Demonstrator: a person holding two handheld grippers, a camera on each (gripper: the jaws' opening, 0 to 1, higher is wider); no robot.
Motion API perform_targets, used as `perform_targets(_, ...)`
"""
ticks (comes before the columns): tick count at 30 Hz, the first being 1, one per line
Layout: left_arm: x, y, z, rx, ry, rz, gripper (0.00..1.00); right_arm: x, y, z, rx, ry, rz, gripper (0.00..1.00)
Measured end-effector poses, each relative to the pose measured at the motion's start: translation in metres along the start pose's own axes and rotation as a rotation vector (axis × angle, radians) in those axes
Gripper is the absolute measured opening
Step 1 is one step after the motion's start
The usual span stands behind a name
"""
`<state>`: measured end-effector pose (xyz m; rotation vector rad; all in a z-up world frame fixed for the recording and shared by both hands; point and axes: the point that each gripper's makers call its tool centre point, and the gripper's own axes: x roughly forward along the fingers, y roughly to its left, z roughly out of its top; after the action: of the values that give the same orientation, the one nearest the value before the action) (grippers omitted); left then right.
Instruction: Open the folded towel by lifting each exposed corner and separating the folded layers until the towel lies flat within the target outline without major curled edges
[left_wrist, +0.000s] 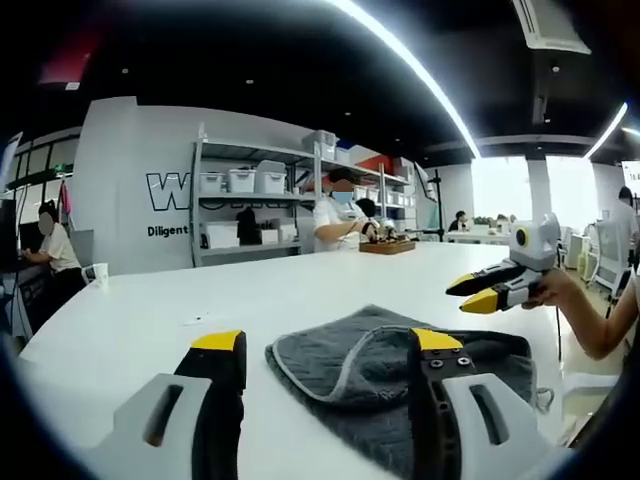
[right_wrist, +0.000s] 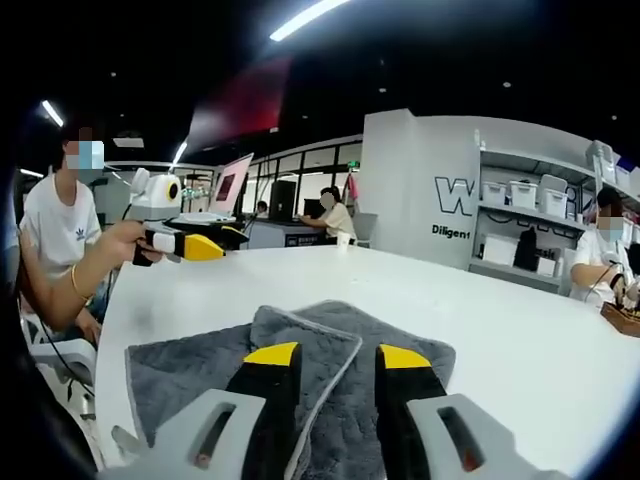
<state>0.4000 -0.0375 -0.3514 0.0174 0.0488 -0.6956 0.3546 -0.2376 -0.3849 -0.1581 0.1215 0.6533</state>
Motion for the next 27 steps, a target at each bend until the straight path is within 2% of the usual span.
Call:
perform_targets(7, 0.016, 0.006, 0.005, 0.013, 0.008, 0.006, 0.62, 0.019, -0.007, 0.001, -0.013, 0.023, 0.013, 0.25)
perform_targets(18, 0.039, 0.011, 0.007, 0.015, 0.032, -0.013, 0.62, 0.049, -0.005, -0.008, -0.073, 0.133, 0.077, 0.21)
perform_targets(27, 0.062, 0.025, 0.001, 0.018, 0.061, -0.002, 0.61, 0.069, -0.007, -0.024, -0.11, 0.215, 0.101, 0.25)
